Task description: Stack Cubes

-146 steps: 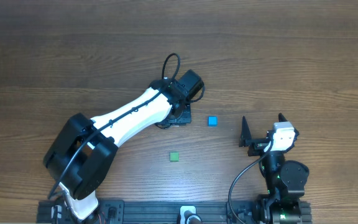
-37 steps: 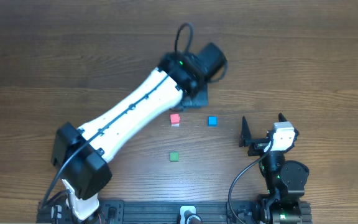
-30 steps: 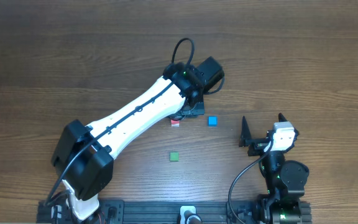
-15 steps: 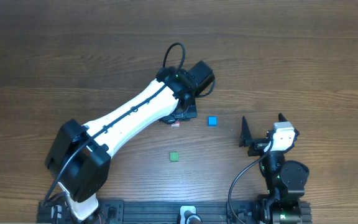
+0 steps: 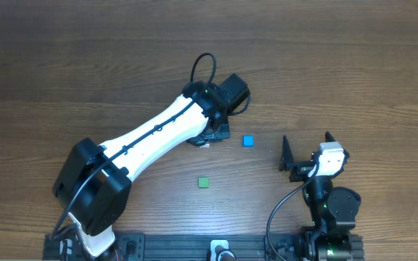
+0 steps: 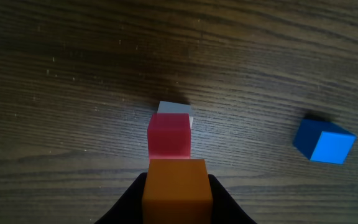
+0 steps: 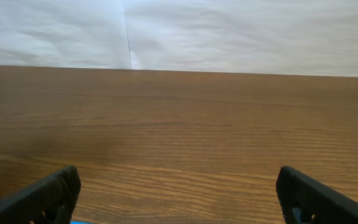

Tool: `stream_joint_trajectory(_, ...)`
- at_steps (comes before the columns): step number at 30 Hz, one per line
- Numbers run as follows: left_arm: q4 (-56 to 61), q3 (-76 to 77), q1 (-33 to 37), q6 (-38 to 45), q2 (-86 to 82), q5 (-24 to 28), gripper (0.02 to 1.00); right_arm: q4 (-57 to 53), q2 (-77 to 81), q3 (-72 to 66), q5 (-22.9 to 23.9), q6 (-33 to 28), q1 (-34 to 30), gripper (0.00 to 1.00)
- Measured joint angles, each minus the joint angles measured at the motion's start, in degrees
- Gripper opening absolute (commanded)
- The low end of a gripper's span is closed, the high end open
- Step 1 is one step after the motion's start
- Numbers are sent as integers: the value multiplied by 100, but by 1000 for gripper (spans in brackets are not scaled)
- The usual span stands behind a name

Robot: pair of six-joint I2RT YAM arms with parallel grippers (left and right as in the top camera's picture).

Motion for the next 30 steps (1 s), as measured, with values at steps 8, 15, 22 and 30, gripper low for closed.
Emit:
stream_joint_trajectory(8,63,-2,22,0,11,2,119,0,0,-2,0,2,0,993)
stream_joint_trajectory(15,66,-4,33,0,81,0,119,0,0,0,0,2,0,991)
stream_joint_trajectory(22,103,-4,33,0,258,2,123,0,0,0,0,2,0,991)
stream_joint_trajectory(30,103,-4,83,0,304,0,126,0,0,0,0,2,0,991)
